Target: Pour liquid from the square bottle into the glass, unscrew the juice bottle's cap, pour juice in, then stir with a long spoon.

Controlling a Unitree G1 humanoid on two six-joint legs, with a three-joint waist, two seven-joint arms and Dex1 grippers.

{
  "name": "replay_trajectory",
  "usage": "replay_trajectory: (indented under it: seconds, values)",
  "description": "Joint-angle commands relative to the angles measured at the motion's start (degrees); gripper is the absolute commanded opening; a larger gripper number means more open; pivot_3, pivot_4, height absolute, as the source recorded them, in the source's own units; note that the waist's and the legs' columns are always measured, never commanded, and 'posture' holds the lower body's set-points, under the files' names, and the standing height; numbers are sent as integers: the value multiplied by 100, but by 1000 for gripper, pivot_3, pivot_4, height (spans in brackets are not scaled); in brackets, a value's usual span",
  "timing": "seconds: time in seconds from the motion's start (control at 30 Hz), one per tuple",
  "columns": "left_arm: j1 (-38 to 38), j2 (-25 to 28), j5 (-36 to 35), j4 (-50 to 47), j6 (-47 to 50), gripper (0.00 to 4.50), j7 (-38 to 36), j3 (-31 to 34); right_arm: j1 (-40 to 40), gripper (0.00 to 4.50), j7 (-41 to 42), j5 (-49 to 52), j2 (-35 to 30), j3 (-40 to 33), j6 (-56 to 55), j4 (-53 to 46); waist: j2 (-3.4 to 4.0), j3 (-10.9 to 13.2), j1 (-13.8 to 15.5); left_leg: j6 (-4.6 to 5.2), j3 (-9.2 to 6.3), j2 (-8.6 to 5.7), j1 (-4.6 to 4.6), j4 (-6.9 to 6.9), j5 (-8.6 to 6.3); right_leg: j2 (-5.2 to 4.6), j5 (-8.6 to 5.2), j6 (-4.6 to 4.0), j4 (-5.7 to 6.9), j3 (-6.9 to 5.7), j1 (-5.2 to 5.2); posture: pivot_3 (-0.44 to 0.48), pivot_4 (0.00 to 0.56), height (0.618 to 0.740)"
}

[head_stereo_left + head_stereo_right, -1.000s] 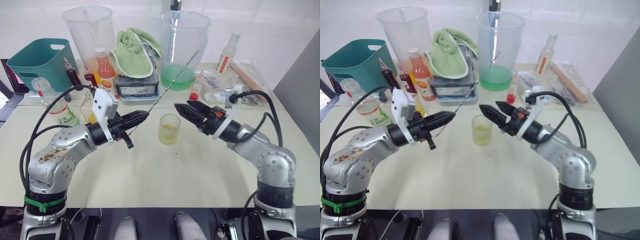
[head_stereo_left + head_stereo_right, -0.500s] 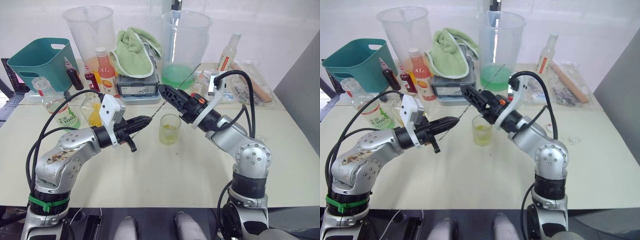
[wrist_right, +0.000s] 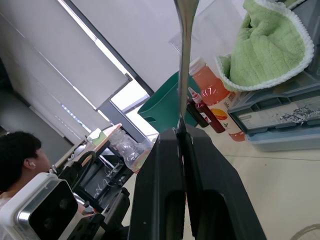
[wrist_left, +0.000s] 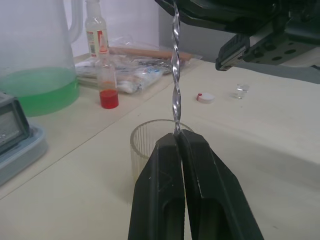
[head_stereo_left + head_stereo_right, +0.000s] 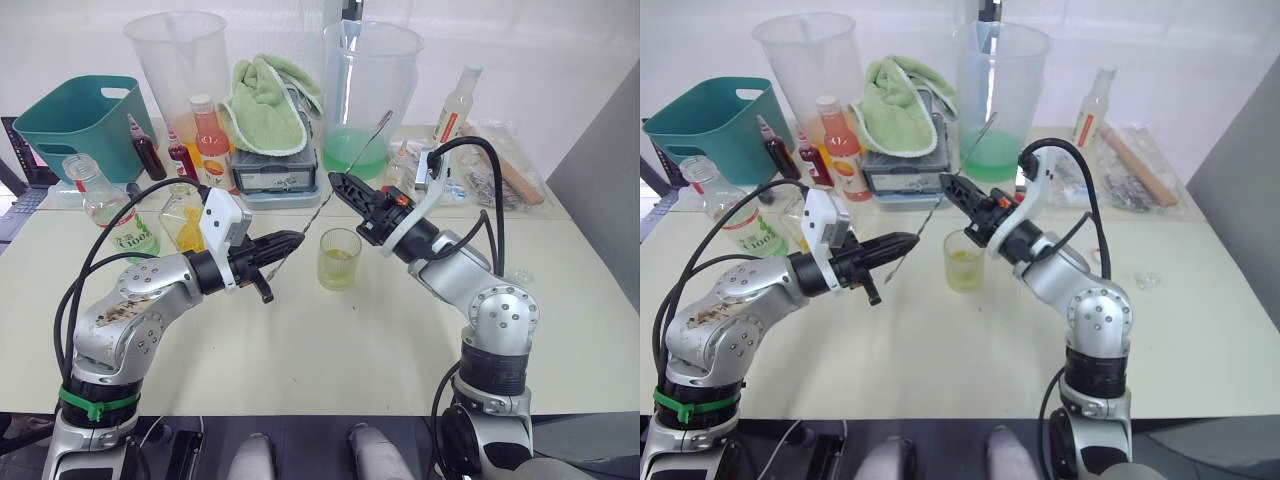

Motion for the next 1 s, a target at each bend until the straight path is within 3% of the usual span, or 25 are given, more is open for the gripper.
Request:
replay_trajectory:
  seconds: [0.03,0.2,0.33,0.67,0.83,1.0]
  values:
    - [-78,-15,7,-133,-119,0,13,49,-15,30,13,149,-26,-106,-165,-126,0,0,0,0,0,0,0,0,0,0,0,0,0,0,0,0,150,723]
    - [-125,-10,116,-31,-102,0,149,111,-18,30,49,163,-82,-110,-179,-108,0,0,0,0,0,0,0,0,0,0,-1,1,0,0,0,0,150,723]
    - [-196,110,-318,37,92,1222,-64,452,-446,0,372,50,-543,-273,-223,67,2,1,0,0,0,0,-2,0,0,-1,-3,3,-1,0,-1,0,150,723]
    - [89,653,-532,210,-2,4484,-625,971,-1406,0,1595,-470,-1939,-169,-100,617,9,6,0,1,0,-1,-8,-12,0,-2,-7,-5,-6,-2,-9,0,150,723]
    - [574,793,-808,4,105,4484,-957,1061,-1482,0,2061,-866,-2247,129,-71,589,9,6,-9,3,0,1,-7,-16,-2,-1,-9,-8,-9,-4,-9,0,150,723]
    - [972,947,-634,-157,-19,4484,-1107,904,-1343,0,2452,-1404,-2508,368,-150,564,9,6,3,3,0,1,-9,-15,-2,-2,-9,-8,-7,-4,-13,0,150,723]
